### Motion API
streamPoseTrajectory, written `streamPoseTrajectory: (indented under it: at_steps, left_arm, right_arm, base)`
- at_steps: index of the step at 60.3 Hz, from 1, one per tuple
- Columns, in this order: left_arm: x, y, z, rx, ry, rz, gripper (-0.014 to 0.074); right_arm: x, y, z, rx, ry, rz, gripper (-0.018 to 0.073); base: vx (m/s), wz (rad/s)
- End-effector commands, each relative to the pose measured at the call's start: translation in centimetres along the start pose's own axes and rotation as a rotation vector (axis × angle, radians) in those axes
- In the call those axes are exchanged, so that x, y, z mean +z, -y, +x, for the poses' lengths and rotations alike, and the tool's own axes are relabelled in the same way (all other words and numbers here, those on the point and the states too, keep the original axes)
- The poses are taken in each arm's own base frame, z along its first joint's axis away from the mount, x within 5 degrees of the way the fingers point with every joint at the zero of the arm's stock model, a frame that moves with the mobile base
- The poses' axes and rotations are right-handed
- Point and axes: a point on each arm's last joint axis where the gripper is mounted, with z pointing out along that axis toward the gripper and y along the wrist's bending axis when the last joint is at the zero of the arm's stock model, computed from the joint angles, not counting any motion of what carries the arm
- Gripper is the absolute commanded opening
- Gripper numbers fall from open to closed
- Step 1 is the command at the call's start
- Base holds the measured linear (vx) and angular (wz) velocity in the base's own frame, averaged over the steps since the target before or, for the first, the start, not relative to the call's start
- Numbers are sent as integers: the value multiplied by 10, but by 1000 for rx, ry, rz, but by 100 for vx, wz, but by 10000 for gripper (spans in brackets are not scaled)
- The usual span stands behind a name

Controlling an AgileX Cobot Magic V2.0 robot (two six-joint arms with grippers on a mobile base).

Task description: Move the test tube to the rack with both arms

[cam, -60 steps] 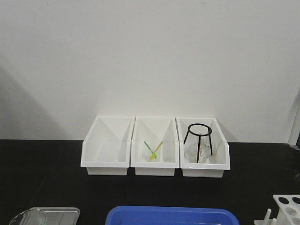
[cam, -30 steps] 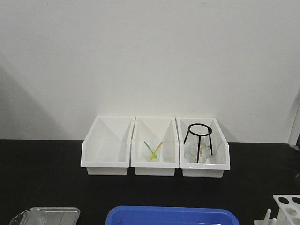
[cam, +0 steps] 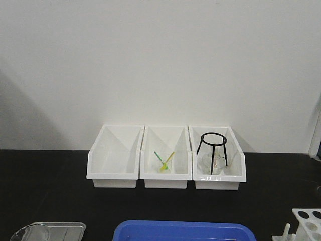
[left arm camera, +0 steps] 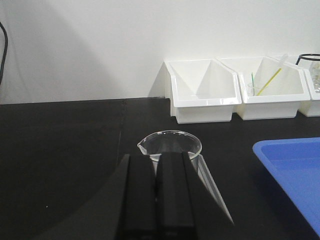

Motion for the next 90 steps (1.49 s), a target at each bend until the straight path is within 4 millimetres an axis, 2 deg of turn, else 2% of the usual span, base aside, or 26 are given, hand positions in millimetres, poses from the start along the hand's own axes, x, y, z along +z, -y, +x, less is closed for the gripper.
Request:
streamPoseTrajectory:
  at_steps: [1, 10, 15, 26, 33, 42, 47, 58, 90]
  left_arm:
    - [-1, 0, -7, -4, 92, 4, -6]
    - [-1, 0, -7, -4, 92, 4, -6]
    - [-1, 0, -7, -4, 92, 4, -6]
    - [-1, 0, -7, -4, 92, 4, -6]
    - [-1, 0, -7, -4, 92, 4, -6]
    - [-1, 0, -7, -4, 92, 4, -6]
    - [-1, 0, -7, -4, 92, 4, -6]
    - [-1, 0, -7, -4, 91, 4, -6]
    - [-1, 0, -7, -4, 91, 4, -6]
  right_arm:
    - [1, 4, -3, -8, 29, 40, -11]
    - [0, 10, 2, 45, 1, 107, -11]
    - [-2, 11, 6, 18, -49, 120, -11]
    - [-26, 8, 11, -69, -106, 114, -11]
    - [-47, 0, 36, -44, -80, 83, -11]
    - [-65, -15, 90, -1, -80, -64, -11]
    - [-74, -19, 111, -1, -59, -110, -11]
    - [-82, -18, 136, 27, 7, -77, -11]
    - [-82, -18, 135, 27, 14, -63, -11]
  base:
    - [0, 0]
    - [0, 0]
    - [0, 0]
    - [0, 0]
    - [0, 0]
    - [0, 0]
    - [0, 0]
    - [0, 0]
    - [0, 0]
